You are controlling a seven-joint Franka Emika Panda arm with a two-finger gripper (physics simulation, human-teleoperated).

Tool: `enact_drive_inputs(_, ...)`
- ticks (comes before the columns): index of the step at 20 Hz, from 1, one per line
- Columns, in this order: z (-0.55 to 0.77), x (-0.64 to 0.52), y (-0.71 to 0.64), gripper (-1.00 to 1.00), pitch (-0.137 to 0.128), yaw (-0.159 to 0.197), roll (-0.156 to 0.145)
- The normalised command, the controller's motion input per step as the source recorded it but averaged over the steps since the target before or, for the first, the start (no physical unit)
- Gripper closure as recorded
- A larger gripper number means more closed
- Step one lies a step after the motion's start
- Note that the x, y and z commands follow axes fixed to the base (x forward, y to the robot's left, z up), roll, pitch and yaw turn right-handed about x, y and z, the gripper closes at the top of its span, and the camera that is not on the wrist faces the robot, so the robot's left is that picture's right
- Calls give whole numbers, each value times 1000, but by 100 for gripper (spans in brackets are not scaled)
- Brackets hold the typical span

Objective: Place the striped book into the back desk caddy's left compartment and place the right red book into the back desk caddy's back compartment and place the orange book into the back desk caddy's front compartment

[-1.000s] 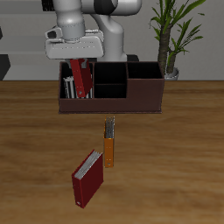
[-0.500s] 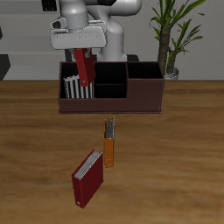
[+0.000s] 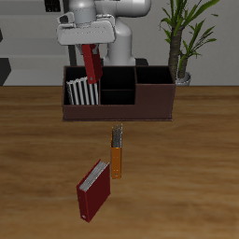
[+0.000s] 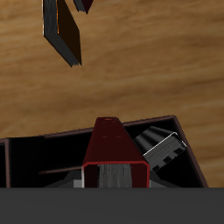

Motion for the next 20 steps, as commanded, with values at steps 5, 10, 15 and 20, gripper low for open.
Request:
enact_drive_inputs(5,89,-393,47,100,3,42,36)
enact_drive_inputs(10,55,-362,121,100,-8,47,50)
enact_drive_inputs(15,-47,-220,16,100,31,46,37)
enact_drive_inputs(20,20,-65,-5,100,9,93,0)
